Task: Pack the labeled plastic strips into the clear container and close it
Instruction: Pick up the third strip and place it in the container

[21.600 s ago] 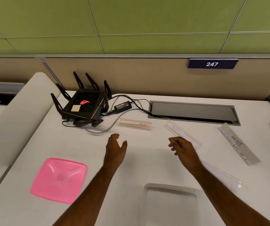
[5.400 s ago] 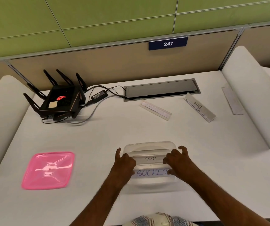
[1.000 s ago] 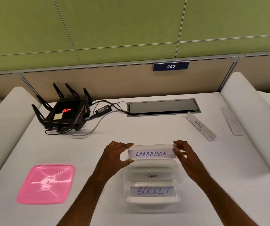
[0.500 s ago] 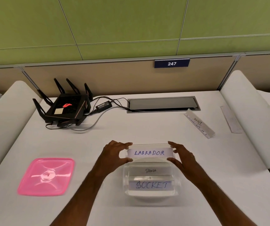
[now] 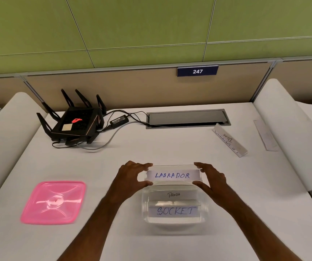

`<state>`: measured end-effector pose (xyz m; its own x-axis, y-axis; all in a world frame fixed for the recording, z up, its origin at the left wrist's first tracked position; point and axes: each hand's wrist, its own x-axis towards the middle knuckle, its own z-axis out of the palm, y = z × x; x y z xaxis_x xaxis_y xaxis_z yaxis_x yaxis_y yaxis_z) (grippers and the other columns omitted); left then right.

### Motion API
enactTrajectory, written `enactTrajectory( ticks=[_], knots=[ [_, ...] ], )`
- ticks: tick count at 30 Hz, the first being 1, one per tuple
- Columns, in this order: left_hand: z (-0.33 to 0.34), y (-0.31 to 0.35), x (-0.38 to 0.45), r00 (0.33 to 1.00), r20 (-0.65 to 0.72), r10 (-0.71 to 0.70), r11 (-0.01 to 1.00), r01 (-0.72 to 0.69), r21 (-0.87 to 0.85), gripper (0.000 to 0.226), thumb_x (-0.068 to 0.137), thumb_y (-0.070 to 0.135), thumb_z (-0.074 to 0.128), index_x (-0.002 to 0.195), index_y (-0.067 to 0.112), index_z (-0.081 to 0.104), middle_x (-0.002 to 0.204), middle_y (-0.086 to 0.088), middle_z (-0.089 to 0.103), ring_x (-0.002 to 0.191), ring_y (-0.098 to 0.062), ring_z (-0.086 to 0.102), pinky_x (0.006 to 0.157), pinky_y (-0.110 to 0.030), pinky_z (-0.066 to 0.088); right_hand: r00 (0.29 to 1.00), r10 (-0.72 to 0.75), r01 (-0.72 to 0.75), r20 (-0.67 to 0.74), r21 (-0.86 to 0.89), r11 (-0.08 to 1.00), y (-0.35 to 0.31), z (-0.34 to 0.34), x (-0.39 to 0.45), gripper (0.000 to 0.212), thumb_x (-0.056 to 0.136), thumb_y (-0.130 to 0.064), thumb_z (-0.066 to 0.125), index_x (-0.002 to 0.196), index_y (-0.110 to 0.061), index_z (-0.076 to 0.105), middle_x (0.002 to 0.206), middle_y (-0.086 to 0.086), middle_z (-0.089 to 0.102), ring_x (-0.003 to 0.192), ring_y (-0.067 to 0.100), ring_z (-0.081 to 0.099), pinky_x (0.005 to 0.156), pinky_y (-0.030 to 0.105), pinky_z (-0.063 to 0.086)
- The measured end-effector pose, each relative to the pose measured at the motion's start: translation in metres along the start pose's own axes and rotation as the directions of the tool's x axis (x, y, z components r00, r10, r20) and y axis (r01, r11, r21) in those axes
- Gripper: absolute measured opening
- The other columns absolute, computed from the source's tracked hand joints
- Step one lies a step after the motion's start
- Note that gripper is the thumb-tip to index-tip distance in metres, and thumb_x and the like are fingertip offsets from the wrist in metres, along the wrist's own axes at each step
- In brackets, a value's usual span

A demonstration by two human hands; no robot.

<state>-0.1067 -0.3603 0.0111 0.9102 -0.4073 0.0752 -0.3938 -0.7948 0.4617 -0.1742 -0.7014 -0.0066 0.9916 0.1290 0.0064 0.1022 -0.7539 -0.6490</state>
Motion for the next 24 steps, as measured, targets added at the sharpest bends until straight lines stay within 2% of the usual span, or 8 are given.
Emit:
enactTrajectory(
  ticks=[2,4,7,8,12,18,22,24],
  knots=[
    [0.0,0.001,-0.001,1.0,-0.008,0.009,1.0,-0.009,0.01,0.073,0.07,0.054,0.084,0.136,0.038,0.058,0.115,0.021,0.068,0.104,-0.009,0.053,0.093,-0.038,0.048,1.0,-0.006,0.006,0.018,0.003,1.0,0.001,-0.001,0.0,0.058,0.096,-0.05,0.06,0.145,-0.045,0.03,0.143,-0.027,0.039,0.128,-0.01,0.037,0.107,0.033,0.03],
    [0.001,0.002,-0.003,0.999,-0.018,0.026,0.999,-0.026,0.023,0.072,0.069,0.054,0.085,0.133,0.038,0.058,0.115,0.022,0.067,0.105,-0.009,0.054,0.093,-0.037,0.047,0.999,0.002,-0.002,0.032,0.011,1.0,0.002,-0.003,0.0,0.058,0.094,-0.044,0.066,0.144,-0.035,0.036,0.14,-0.03,0.042,0.124,-0.021,0.034,0.109,0.033,0.032],
    [0.004,0.004,-0.007,0.999,-0.023,0.048,0.998,-0.046,0.044,0.068,0.07,0.054,0.083,0.131,0.038,0.056,0.118,0.022,0.063,0.111,-0.008,0.052,0.093,-0.032,0.042,0.999,0.013,-0.013,0.042,-0.003,1.0,0.005,-0.004,-0.001,0.059,0.089,-0.038,0.075,0.137,-0.035,0.041,0.126,-0.041,0.042,0.116,-0.033,0.029,0.098,0.029,0.033],
    [0.006,0.005,-0.009,0.998,-0.026,0.055,0.998,-0.054,0.043,0.066,0.071,0.054,0.082,0.13,0.038,0.054,0.12,0.022,0.062,0.114,-0.007,0.05,0.095,-0.03,0.039,0.999,0.007,-0.006,0.048,-0.014,1.0,0.005,-0.005,-0.001,0.061,0.088,-0.037,0.077,0.137,-0.036,0.042,0.126,-0.04,0.043,0.116,-0.03,0.031,0.099,0.029,0.033],
    [0.013,0.009,-0.016,0.998,-0.007,0.066,0.998,-0.066,-0.013,0.059,0.078,0.046,0.079,0.128,0.038,0.048,0.127,0.022,0.056,0.122,-0.001,0.045,0.103,-0.027,0.033,0.992,-0.091,0.099,0.089,-0.093,0.991,0.004,-0.006,0.003,0.06,0.084,-0.035,0.08,0.136,-0.033,0.05,0.132,-0.018,0.052,0.118,0.001,0.048,0.103,0.03,0.036],
    [0.021,0.011,-0.021,0.995,0.066,0.068,0.997,-0.065,-0.051,0.058,0.075,0.041,0.084,0.12,0.039,0.047,0.122,0.022,0.056,0.114,0.002,0.047,0.103,-0.021,0.028,0.986,-0.141,0.154,0.093,-0.148,0.977,0.013,0.002,-0.002,0.057,0.078,-0.033,0.085,0.126,-0.03,0.055,0.125,-0.019,0.056,0.105,-0.009,0.035,0.093,0.02,0.031],
    [0.029,0.01,-0.023,0.991,0.08,0.11,0.994,-0.11,-0.007,0.061,0.07,0.041,0.087,0.122,0.034,0.056,0.119,0.021,0.059,0.115,-0.004,0.048,0.101,-0.027,0.032,0.979,-0.178,0.195,0.099,-0.201,0.96,0.016,0.006,-0.004,0.051,0.077,-0.03,0.087,0.119,-0.026,0.059,0.116,-0.016,0.061,0.098,0.004,0.053,0.09,0.027,0.033],
    [0.033,0.01,-0.024,0.988,0.093,0.121,0.992,-0.123,0.021,0.061,0.068,0.042,0.088,0.121,0.034,0.06,0.116,0.023,0.06,0.114,-0.006,0.048,0.099,-0.029,0.033,0.977,-0.194,0.209,0.087,-0.227,0.951,0.016,0.008,-0.005,0.045,0.078,-0.029,0.086,0.116,-0.025,0.061,0.112,-0.016,0.063,0.089,0.007,0.056,0.089,0.033,0.034]
  ],
)
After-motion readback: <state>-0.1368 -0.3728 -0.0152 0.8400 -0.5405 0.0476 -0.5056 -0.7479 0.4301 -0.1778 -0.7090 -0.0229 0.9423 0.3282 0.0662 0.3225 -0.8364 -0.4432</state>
